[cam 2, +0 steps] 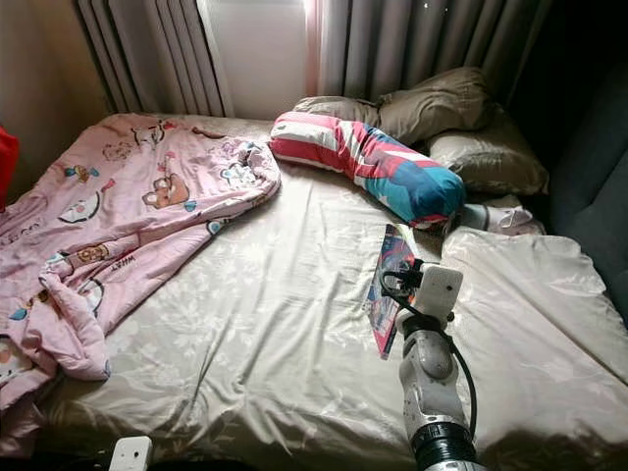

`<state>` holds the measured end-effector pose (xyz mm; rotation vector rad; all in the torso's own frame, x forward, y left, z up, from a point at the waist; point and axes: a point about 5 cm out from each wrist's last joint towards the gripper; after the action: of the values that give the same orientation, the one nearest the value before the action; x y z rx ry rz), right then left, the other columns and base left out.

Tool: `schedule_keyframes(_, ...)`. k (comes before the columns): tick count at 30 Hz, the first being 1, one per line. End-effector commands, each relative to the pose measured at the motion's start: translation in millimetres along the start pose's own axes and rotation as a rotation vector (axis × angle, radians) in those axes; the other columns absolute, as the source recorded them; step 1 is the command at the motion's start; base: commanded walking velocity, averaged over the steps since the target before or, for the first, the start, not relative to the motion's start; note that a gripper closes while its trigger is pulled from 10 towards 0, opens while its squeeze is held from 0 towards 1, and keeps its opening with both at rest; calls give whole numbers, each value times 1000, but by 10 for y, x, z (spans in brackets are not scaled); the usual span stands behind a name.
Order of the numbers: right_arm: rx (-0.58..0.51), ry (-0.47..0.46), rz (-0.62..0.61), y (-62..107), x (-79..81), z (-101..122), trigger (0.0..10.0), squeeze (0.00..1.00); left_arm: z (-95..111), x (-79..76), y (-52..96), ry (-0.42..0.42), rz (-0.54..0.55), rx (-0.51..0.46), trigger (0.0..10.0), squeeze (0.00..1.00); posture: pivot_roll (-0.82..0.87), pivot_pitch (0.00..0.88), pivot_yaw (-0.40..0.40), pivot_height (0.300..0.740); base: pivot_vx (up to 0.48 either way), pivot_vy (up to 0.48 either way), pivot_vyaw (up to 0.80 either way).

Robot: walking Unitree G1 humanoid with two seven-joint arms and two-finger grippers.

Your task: Clean up the room

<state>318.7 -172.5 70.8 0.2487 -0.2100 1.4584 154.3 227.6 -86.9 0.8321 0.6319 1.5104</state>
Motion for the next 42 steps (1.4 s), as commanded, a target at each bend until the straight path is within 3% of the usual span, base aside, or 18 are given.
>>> schedule_keyframes(1, -18, 5, 2, -27, 2, 54, 10000, 0, -29, 8, 5, -1, -1, 18, 10000, 0, -54, 26, -18, 740, 0, 0, -756)
schedule_keyframes(5, -33, 14, 11, -33, 32, 67, 10000, 0, -41, 19, 8, -5, 1, 25, 10000, 0, -54, 18, -17, 740, 0, 0, -683)
schedule_keyframes(42, -54, 37, 29, -57, 106, 82, 10000, 0, -4, -26, -3, -30, -15, 9, 10000, 0, -50, 4, -15, 740, 0, 0, -88)
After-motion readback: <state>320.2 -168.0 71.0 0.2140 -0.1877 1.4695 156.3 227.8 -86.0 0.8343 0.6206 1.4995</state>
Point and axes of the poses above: a point about 5 cm out from each wrist's last joint towards the gripper, its own y axis pointing back from the gripper into the wrist, its own z axis along the axis of the wrist's last joint, x = y × z, and after that the axes turned 8 degrees about -y, right-handed
